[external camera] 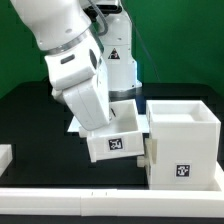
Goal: Assemble drawer
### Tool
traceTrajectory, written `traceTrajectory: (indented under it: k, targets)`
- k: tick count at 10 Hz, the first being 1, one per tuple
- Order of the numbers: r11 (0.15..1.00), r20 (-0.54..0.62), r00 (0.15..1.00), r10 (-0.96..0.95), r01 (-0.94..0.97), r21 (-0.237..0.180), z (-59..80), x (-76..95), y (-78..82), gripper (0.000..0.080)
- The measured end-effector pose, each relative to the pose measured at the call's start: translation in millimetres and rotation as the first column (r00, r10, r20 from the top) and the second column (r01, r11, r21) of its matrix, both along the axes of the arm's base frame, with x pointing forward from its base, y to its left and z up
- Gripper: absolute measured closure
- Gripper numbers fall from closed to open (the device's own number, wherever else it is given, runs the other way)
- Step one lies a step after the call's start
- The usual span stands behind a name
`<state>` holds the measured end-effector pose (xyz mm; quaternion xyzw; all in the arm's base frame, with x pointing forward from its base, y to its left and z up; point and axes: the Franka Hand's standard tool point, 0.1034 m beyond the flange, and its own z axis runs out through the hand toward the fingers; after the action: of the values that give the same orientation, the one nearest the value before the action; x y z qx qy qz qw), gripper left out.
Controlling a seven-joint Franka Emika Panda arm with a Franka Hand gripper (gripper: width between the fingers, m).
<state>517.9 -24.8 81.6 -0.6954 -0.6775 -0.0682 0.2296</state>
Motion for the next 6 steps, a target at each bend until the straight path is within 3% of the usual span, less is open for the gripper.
traceTrajectory:
  k: [2,4,6]
  targets:
    - [1.0,0.002,1.0,0.008,-0.008,0.01,-3.1,-1.8,-1.6,0.0762]
    - [0.997,0.045,0.999,-0.001,-0.003,0.082,-5.9,-2.0,-19.8,0.0762]
    - [0.991,0.152,0.988,-0.03,0.01,0.133,-7.4,9.6,-42.5,0.0762]
